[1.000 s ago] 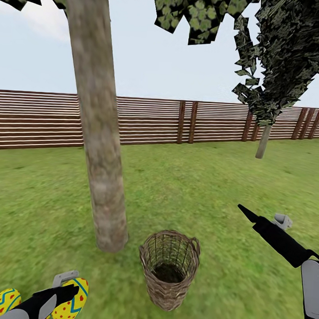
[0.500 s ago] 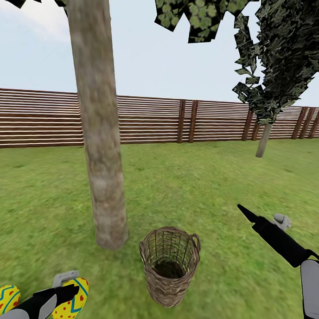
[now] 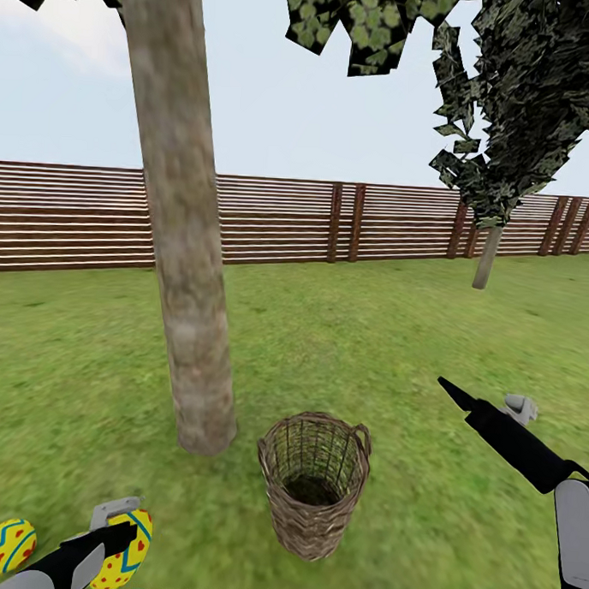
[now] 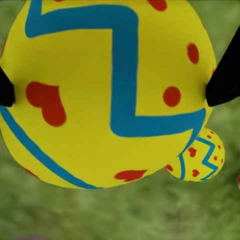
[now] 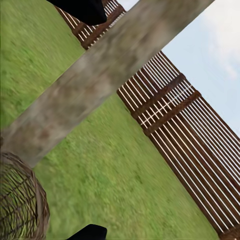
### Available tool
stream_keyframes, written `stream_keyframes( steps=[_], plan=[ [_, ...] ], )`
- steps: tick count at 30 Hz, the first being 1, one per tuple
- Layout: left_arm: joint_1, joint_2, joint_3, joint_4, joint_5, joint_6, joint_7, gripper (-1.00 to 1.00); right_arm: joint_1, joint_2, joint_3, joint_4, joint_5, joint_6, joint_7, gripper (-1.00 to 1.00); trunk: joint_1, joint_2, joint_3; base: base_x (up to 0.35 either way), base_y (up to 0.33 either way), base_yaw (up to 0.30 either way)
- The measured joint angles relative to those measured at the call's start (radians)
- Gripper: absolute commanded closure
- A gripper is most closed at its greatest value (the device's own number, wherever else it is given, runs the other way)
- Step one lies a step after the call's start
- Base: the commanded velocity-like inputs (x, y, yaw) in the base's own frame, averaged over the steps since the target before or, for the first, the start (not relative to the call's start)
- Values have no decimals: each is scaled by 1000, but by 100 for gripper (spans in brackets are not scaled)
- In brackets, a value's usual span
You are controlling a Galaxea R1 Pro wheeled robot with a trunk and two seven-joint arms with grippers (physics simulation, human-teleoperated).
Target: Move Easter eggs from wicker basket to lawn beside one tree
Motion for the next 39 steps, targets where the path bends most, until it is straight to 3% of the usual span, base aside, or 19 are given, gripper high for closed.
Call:
stream_keyframes(
  steps=[15, 39],
  plan=[
    [0, 0, 1, 0, 1, -6, 18, 100, 1, 0, 1, 0, 0, 0, 0, -100, 58, -105, -47, 0, 0, 0],
    [0, 0, 0, 0, 1, -6, 17, 100, 1, 0, 2, 0, 0, 0, 1, -100, 57, -105, -47, 63, -63, 0]
  ],
)
